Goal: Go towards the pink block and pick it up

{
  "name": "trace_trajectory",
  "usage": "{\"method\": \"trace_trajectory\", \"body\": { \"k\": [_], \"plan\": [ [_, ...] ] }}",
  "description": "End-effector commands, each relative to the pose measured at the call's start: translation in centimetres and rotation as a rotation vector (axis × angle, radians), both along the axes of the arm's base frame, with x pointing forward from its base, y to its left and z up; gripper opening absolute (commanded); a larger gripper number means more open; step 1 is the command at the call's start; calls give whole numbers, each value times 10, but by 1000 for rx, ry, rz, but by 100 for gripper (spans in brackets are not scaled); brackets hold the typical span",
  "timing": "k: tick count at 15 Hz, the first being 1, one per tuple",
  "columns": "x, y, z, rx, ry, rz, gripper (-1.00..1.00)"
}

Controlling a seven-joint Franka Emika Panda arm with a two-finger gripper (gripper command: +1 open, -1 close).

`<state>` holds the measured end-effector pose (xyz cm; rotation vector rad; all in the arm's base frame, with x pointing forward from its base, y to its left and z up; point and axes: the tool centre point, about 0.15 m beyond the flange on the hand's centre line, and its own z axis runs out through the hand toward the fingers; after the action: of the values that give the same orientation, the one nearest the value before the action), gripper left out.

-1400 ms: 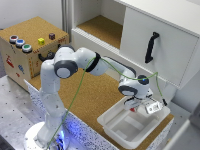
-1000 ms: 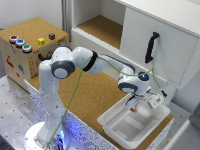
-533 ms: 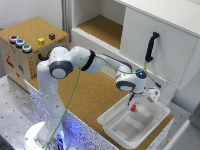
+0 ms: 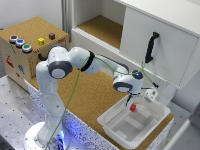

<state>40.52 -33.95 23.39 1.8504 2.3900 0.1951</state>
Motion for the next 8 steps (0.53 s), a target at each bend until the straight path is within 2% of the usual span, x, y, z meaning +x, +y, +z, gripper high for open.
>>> {"method": "trace_trajectory", "body": {
  "k": [1,3,4,8],
  "plan": [
    [16,-4,-16,-68,51,-32,100],
    [23,-10,-16,-47,78,-51,100],
    [26,-14,-17,-42,79,-56,-100],
    [34,-22,-20,-42,82,-73,-100]
  ]
}}
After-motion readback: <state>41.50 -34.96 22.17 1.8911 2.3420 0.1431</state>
